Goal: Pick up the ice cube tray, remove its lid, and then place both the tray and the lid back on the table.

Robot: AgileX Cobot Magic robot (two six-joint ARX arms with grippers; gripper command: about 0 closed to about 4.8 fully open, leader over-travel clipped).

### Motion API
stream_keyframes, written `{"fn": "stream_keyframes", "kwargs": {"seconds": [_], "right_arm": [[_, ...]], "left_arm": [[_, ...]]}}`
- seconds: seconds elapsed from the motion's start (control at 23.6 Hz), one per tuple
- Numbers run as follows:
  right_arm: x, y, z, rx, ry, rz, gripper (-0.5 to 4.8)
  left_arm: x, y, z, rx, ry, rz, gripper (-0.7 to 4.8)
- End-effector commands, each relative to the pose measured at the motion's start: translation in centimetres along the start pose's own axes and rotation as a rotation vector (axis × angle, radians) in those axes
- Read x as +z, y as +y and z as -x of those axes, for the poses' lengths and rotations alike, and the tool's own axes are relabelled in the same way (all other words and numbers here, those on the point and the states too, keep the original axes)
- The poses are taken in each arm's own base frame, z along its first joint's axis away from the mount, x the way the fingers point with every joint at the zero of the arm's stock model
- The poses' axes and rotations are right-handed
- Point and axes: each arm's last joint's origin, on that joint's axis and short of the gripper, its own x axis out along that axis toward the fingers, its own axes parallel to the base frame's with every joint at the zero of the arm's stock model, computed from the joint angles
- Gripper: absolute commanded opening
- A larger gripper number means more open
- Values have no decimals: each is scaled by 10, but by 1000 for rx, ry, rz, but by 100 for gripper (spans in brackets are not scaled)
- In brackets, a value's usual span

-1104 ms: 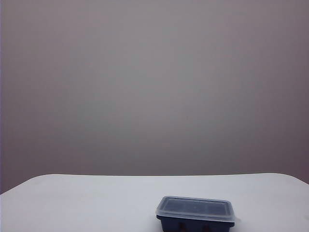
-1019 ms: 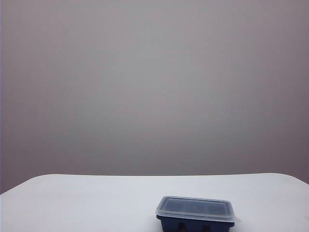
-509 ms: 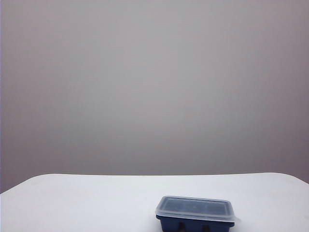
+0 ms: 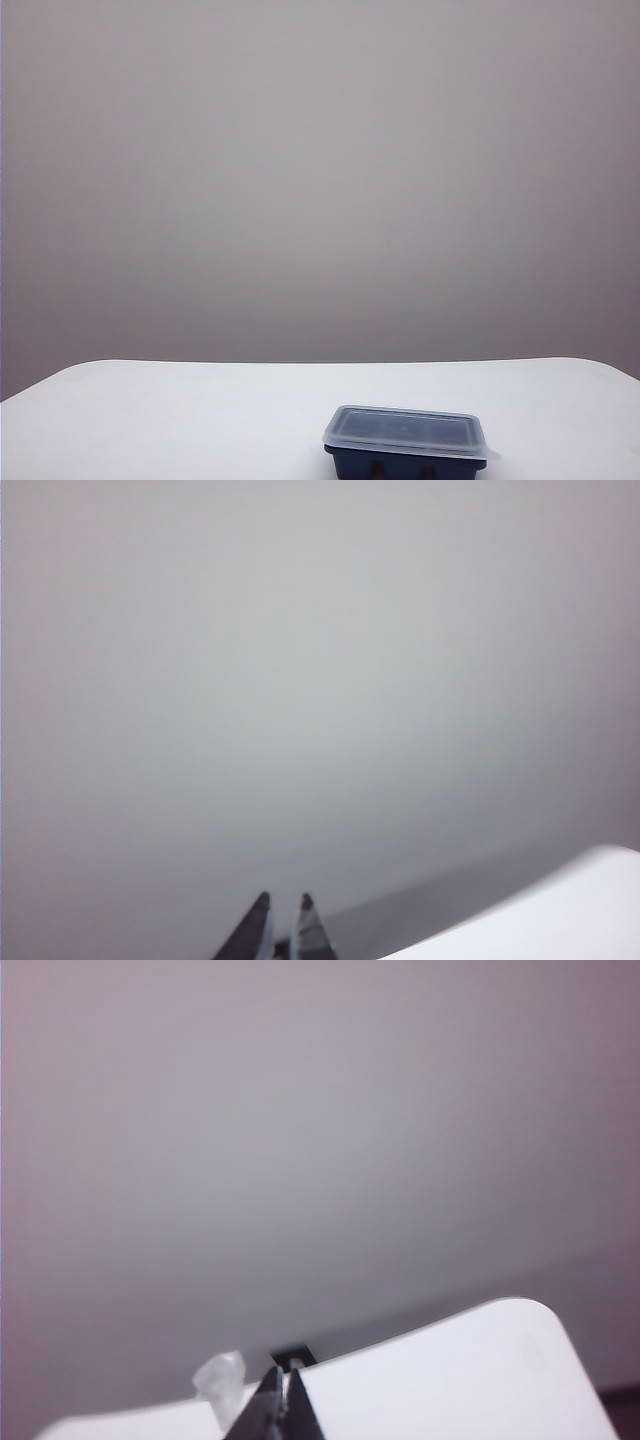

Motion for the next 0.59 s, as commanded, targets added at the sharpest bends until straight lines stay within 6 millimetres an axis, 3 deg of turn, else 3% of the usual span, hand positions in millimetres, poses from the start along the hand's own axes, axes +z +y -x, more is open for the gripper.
{"fn": "stream_keyframes", "kwargs": {"seconds": [0.04,0.25,0.3,0.38,0.59], "right_arm": [[17,10,-16,-3,128,65,-2],[27,17,-54,106,336,77,-2],[27,15,-72,176,430,41,-2],[18,6,-97,256,545,-16,-1],[-14,-16,-127,248,666,-19,0]], "left_arm": [[8,-1,-17,-278,-47,-118,35],[-10,3,-42,-377,38,-63,35],[-21,5,-51,-386,92,-33,36],[-38,6,-62,-420,153,-36,84],[-64,7,-78,-454,237,-40,90]]}}
